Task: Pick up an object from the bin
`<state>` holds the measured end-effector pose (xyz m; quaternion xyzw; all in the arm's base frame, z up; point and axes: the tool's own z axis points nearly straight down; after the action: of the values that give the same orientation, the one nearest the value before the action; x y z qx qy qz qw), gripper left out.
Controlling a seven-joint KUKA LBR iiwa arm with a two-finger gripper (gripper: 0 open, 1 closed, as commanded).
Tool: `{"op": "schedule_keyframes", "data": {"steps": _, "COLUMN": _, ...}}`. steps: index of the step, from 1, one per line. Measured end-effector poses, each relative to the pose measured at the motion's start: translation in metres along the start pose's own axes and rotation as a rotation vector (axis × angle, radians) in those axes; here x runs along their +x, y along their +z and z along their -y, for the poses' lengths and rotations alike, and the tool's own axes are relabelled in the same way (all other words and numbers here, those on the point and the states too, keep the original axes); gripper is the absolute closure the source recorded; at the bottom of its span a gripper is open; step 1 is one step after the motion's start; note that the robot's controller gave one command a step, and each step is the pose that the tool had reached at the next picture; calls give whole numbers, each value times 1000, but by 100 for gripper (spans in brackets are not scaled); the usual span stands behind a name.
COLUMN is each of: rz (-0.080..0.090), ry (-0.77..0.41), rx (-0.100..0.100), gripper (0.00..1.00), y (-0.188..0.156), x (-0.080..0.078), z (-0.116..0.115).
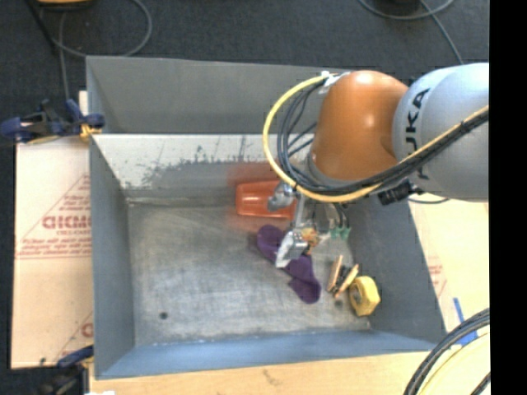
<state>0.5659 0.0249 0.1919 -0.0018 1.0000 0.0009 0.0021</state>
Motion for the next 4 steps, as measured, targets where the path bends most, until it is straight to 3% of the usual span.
{"op": "schedule_keyframes", "data": {"steps": 1, "rz": 0, "ry": 0, "rx": 0, "gripper": 0, "y": 0, "x": 0, "z": 0}}
{"op": "schedule_keyframes", "data": {"steps": 2, "rz": 10, "ry": 30, "rx": 0, "gripper": 0, "y": 37, "x": -19, "z": 13}}
{"op": "schedule_keyframes", "data": {"steps": 3, "rz": -5, "ry": 34, "rx": 3, "gripper": 0, "y": 73, "x": -24, "z": 28}}
{"op": "schedule_keyframes", "data": {"steps": 4, "rz": -11, "ry": 74, "rx": -3, "gripper": 0, "y": 75, "x": -37, "z": 51}}
